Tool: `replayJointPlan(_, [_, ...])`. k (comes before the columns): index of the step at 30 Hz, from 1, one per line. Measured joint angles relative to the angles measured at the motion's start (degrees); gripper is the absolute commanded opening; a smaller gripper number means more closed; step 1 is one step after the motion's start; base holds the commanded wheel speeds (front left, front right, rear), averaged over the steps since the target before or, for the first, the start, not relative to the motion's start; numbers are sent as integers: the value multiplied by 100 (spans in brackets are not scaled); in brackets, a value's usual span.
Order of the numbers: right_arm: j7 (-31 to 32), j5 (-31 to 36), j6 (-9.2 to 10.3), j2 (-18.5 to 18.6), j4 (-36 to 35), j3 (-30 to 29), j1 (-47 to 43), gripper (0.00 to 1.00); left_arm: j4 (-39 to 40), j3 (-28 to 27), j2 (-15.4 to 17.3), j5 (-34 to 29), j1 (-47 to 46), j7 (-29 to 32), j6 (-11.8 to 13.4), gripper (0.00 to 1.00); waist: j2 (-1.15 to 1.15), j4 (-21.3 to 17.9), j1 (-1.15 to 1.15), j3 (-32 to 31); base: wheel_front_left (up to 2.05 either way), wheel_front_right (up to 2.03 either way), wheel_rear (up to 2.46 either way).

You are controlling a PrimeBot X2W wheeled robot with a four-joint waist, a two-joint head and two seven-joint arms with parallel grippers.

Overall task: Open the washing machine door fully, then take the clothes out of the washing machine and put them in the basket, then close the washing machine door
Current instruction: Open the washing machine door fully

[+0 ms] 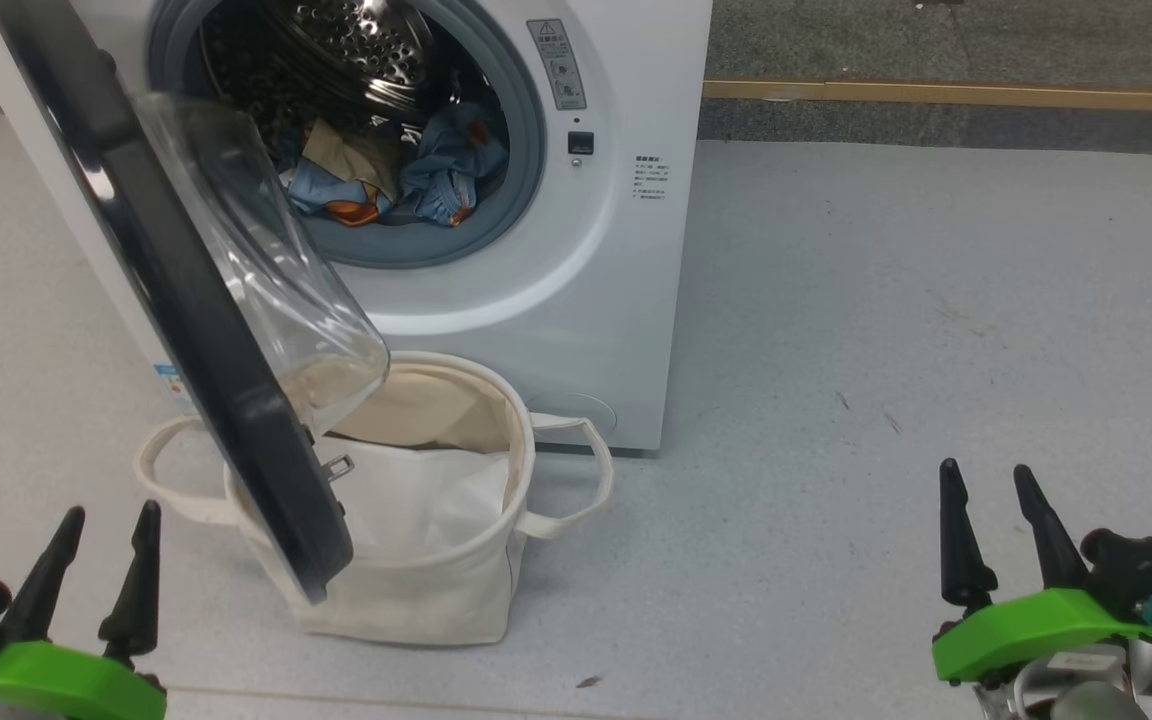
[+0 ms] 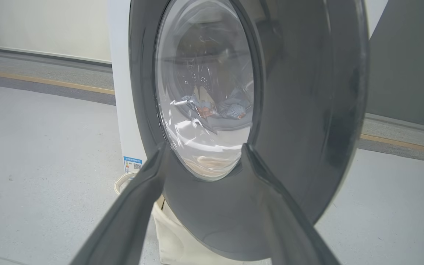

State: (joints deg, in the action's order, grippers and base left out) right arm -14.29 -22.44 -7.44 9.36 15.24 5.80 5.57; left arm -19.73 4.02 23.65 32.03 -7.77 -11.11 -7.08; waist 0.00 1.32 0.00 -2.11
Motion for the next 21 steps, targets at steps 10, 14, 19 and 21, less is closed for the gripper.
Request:
replayJointPlan(10, [0,-26,0,1,76,-5,-1,100,498,-460,-71,538,-472,190,386,0,0,138,0,-8,0,0,0])
replayJointPlan(14, [0,-26,0,1,99,-10,-2,100,1322,-486,-155,583,-810,561,870,0,0,225,0,-13,0,0,0])
replayJointPlan(19, [0,-26,0,1,98,-43,-3,100,2680,-216,-556,558,-1132,1315,1634,0,0,325,0,-14,0,0,0])
replayJointPlan(21, [0,-25,0,1,99,-47,-3,100,3084,120,-825,588,-1213,1640,1871,0,0,374,0,-9,0,0,0])
